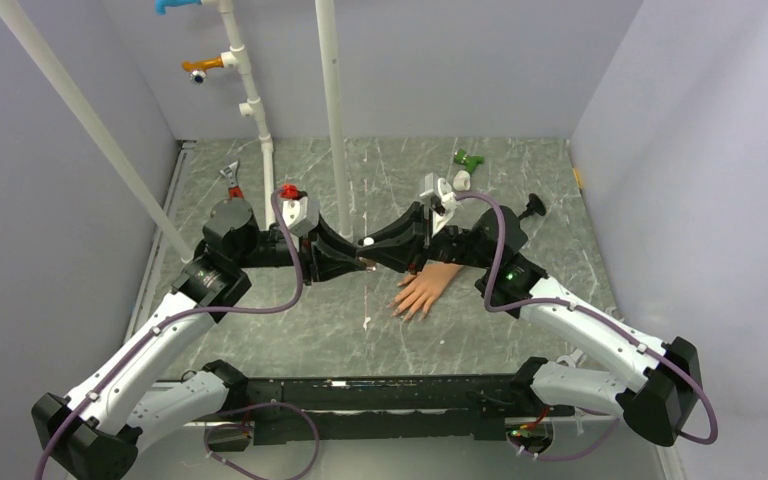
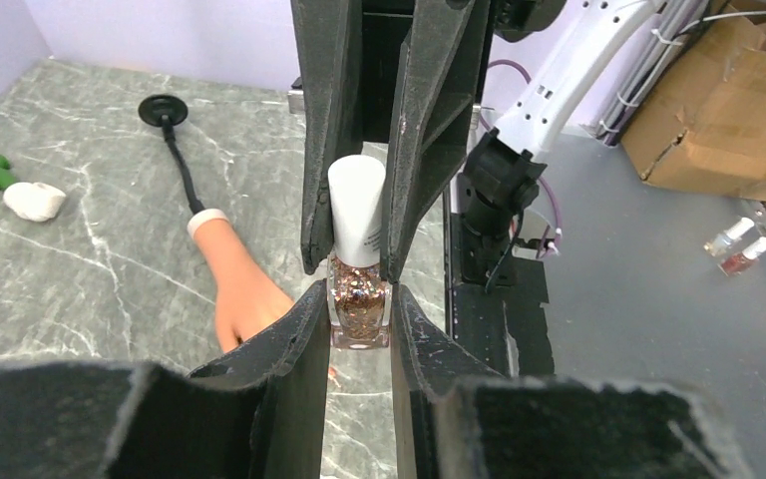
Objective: Paint the nails
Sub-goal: Unscrew the nail polish bottle.
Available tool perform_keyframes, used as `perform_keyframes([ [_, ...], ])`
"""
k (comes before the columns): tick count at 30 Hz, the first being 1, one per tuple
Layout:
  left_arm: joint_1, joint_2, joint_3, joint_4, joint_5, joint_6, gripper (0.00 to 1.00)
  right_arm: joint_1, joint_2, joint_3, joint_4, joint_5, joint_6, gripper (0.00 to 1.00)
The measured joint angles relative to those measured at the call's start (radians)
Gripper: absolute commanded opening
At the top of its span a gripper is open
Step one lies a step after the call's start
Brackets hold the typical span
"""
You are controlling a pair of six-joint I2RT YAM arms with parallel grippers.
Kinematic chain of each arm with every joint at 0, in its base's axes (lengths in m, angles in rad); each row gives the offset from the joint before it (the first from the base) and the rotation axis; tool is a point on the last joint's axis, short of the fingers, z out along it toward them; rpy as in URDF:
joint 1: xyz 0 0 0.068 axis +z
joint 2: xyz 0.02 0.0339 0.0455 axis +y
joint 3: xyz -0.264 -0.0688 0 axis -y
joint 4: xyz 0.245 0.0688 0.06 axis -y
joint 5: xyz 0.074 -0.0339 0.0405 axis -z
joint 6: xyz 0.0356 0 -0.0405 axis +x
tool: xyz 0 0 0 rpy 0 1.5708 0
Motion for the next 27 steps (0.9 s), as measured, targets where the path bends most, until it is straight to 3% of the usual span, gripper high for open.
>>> perform_keyframes([
  [6,0.0,0.0,0.0,-0.004,0.057,0.009,0.0,-0.002,-0.002,0.016,-0.029,-0.072,-0.014,0.02],
  [9,0.0,0.0,0.0,-0.004,0.077,0.016,0.0,-0.002,-0.001,0.029,-0.053,-0.099,-0.022,0.24],
  [13,-0.002,0.002,0.0,0.0,0.089,0.022,0.0,0.0,0.006,0.046,-0.078,-0.125,-0.031,0.63],
  [16,-0.006,0.006,0.0,-0.001,0.088,0.025,0.0,0.005,0.008,0.048,-0.098,-0.127,-0.036,0.78],
  [27,-0.007,0.005,0.0,-0.006,-0.037,0.033,0.0,0.005,-0.053,0.009,-0.095,0.04,-0.025,0.83],
])
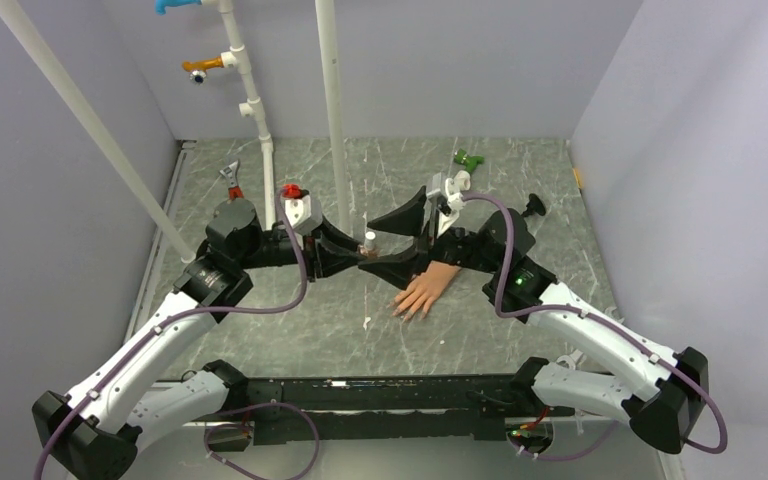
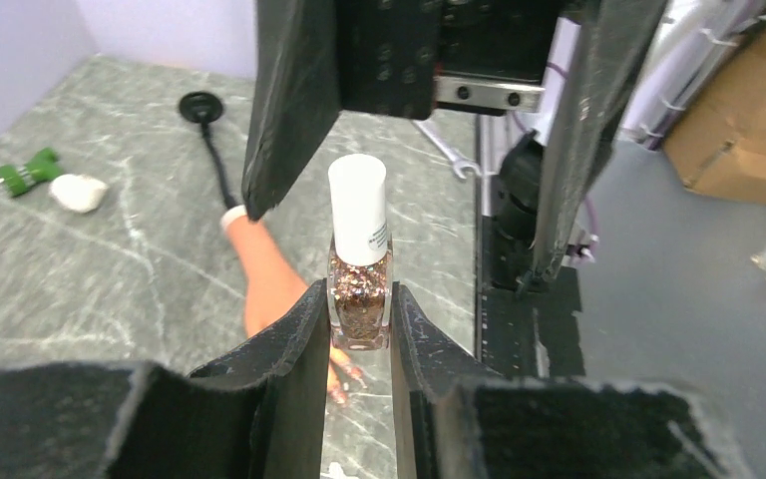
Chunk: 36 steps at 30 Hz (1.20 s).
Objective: Paint the nails
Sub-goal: Unscrew the nail polish bottle.
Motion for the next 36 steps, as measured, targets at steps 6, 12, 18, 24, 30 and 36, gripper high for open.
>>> perform_keyframes([
  [6,0.0,-0.002,0.0,-0.021,-0.163,0.012,0.0,0.0,0.006,0.002,-0.015,0.167,0.022,0.83],
  [12,0.0,-0.013,0.0,-0.023,-0.272,0.016,0.0,0.0,0.024,0.01,-0.023,0.325,0.088,0.77],
  [18,0.0,-0.013,0.0,-0.034,-0.333,0.017,0.0,0.012,0.085,0.063,-0.067,0.418,0.128,0.75],
  [24,0.0,-0.013,0.0,-0.037,-0.377,0.018,0.0,0.035,0.087,0.066,-0.078,0.493,0.137,0.69],
  [30,0.0,-0.013,0.0,-0.037,-0.394,0.018,0.0,0.051,0.111,0.09,-0.079,0.525,0.138,0.65],
  [36,0.0,-0.012,0.0,-0.042,-0.395,0.018,0.0,0.064,0.13,0.101,-0.08,0.526,0.136,0.54],
])
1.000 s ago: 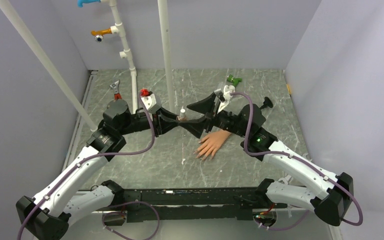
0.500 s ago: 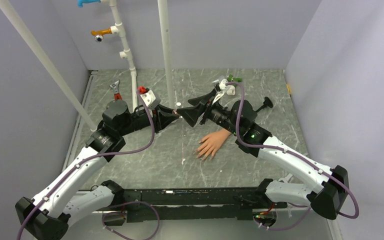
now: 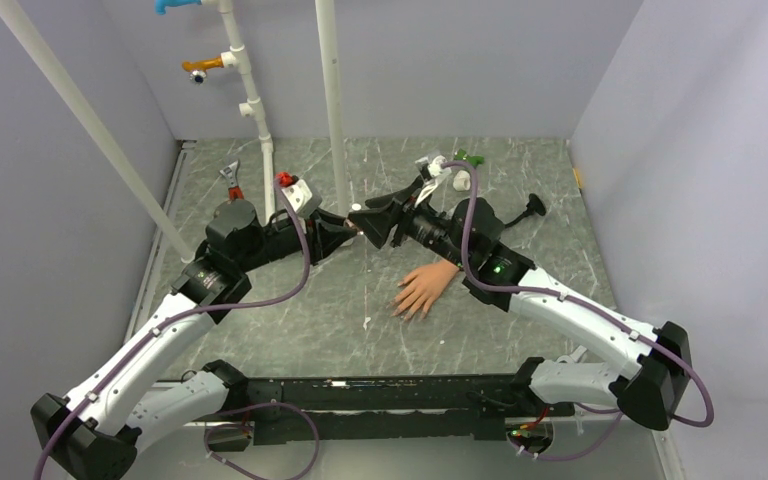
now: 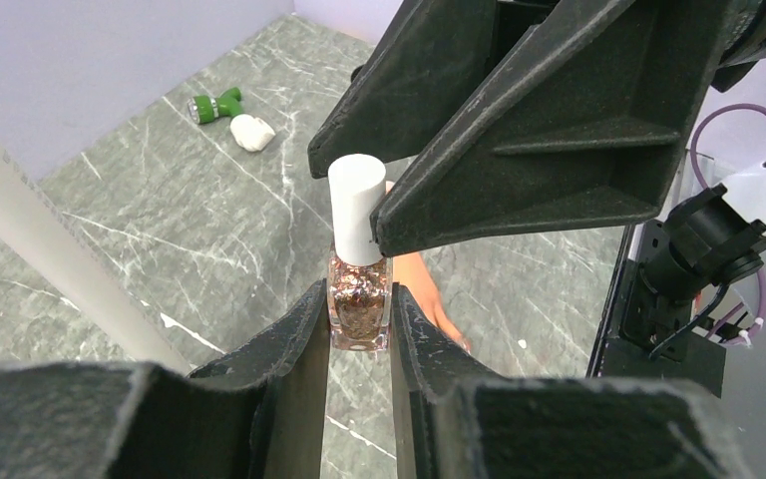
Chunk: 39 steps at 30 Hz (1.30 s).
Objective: Paint the nails
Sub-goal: Unscrew the nail polish bottle.
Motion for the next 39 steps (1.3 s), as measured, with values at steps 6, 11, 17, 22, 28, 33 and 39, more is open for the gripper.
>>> perform_keyframes([
  [6,0.0,0.014,0.0,-0.02,0.0,0.0,0.0,0.01,0.019,0.013,0.0,0.006,-0.002,0.42],
  [11,0.0,0.017,0.0,-0.036,0.0,0.0,0.0,0.013,0.037,0.024,0.002,0.006,-0.005,0.31],
  [17,0.0,0.017,0.0,-0.04,0.0,0.0,0.0,0.019,0.048,0.028,0.0,0.006,-0.007,0.43],
  [22,0.0,0.017,0.0,-0.04,0.0,0.0,0.0,0.023,0.048,0.028,-0.002,0.006,-0.01,0.4],
  [28,0.0,0.017,0.0,-0.039,0.0,0.0,0.0,0.025,0.053,0.034,-0.007,0.006,-0.011,0.4],
  [33,0.0,0.017,0.0,-0.039,0.0,0.0,0.0,0.025,0.056,0.039,-0.018,0.006,-0.014,0.41],
  [39,0.0,0.016,0.0,-0.039,0.0,0.0,0.0,0.026,0.064,0.045,-0.037,0.006,-0.021,0.32],
])
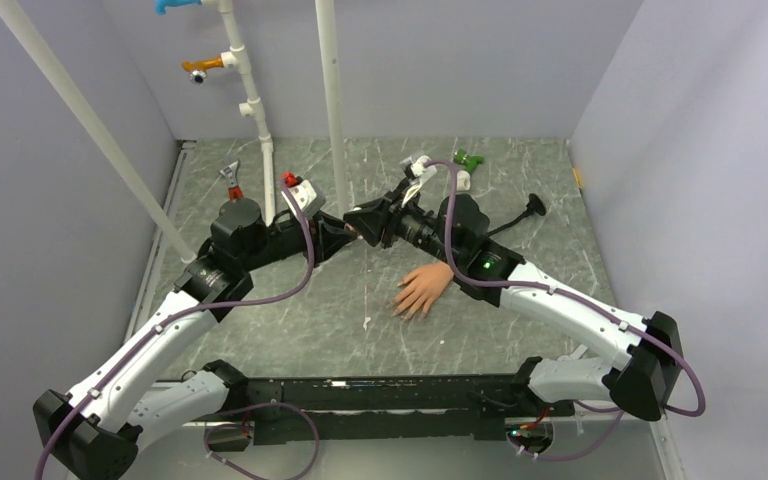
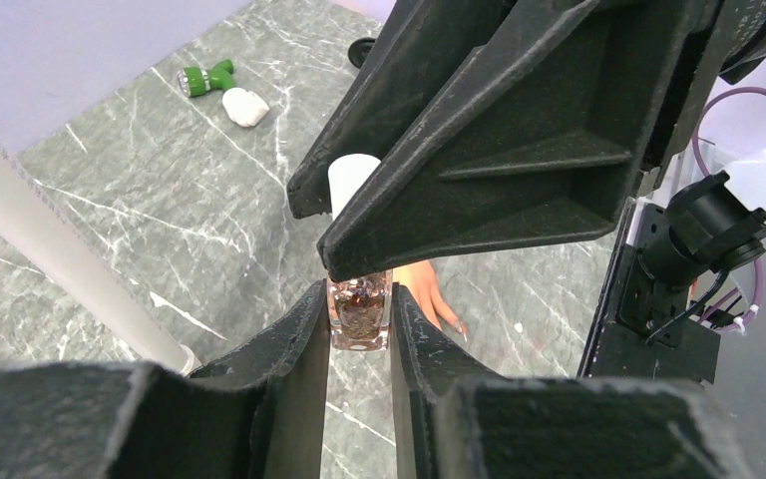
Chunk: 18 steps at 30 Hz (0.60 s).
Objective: Paint the nails
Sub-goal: Unscrew the nail polish bottle.
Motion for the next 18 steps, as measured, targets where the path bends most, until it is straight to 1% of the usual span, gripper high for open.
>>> perform_keyframes([
  [3,0.0,0.0,0.0,0.0,0.0,0.0,0.0,0.0,0.002,0.0,-0.005,0.0,-0.004,0.21],
  [7,0.0,0.0,0.0,-0.001,-0.001,-0.002,0.0,-0.001,0.004,0.0,-0.011,0.008,-0.017,0.03],
  [8,0.0,0.0,0.0,-0.001,-0.002,-0.002,0.0,-0.001,0.004,0.0,-0.011,0.009,-0.02,0.0],
  [18,0.0,-0.003,0.0,-0.006,0.02,0.002,0.0,0.0,-0.006,-0.01,-0.005,-0.021,-0.068,0.0],
])
